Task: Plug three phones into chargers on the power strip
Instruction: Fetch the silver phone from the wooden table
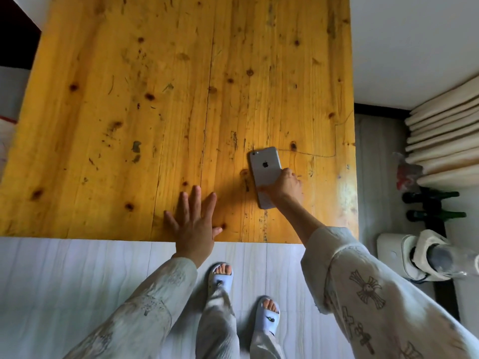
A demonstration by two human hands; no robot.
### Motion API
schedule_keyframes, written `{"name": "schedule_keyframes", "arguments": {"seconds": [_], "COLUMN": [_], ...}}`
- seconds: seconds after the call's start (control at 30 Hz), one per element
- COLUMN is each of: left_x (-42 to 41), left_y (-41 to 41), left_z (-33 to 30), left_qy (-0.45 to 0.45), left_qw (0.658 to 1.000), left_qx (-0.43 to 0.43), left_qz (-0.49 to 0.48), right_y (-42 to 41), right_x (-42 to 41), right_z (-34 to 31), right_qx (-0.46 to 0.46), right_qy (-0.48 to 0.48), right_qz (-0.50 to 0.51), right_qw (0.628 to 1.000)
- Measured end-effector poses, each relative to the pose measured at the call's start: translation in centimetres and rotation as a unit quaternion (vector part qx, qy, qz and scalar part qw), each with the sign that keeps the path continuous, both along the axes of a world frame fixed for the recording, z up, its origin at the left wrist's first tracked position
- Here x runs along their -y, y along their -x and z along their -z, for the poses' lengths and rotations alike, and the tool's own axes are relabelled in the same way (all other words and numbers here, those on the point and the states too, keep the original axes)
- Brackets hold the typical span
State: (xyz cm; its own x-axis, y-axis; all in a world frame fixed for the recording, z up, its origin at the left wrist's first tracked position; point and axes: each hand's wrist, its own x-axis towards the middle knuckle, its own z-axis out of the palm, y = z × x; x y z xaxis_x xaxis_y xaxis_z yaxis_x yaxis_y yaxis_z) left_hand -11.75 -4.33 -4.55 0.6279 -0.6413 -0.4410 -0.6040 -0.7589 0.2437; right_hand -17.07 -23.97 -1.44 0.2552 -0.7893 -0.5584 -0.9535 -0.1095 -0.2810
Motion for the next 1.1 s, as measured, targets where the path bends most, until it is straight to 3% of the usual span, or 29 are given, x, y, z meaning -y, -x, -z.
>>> {"name": "schedule_keyframes", "arguments": {"seconds": [0.2, 0.27, 0.4, 0.5, 0.63, 0.8, 0.97, 1.1], "left_x": [-0.2, -0.2, -0.4, -0.3, 1.7, 4.1, 2.2, -2.3], "left_y": [-0.6, -1.1, -1.8, -0.2, 5.9, 17.8, 31.8, 43.8], "left_z": [-0.7, -1.5, -3.8, -6.1, -9.8, -14.6, -19.8, -23.6], "left_qy": [-0.030, -0.016, 0.040, 0.079, 0.144, 0.190, 0.234, 0.261], "left_qw": [0.999, 0.999, 0.988, 0.980, 0.972, 0.930, 0.862, 0.783], "left_qx": [-0.009, -0.033, -0.136, -0.170, -0.179, -0.192, -0.189, -0.221], "left_qz": [0.018, 0.014, -0.058, -0.066, 0.056, 0.251, 0.407, 0.520], "right_y": [0.9, 2.8, 8.5, 14.0, 22.5, 34.8, 48.5, 59.1], "right_x": [-0.5, -1.4, -3.0, -4.1, -6.3, -11.8, -21.1, -31.7], "right_z": [-1.7, -2.9, -7.5, -11.5, -15.7, -19.6, -22.4, -24.4], "right_qx": [0.106, 0.144, 0.281, 0.350, 0.417, 0.477, 0.507, 0.505], "right_qy": [-0.062, -0.110, -0.234, -0.245, -0.201, -0.108, 0.005, 0.099], "right_qz": [0.027, 0.082, 0.242, 0.285, 0.344, 0.436, 0.533, 0.602], "right_qw": [0.992, 0.980, 0.899, 0.858, 0.817, 0.756, 0.677, 0.610]}}
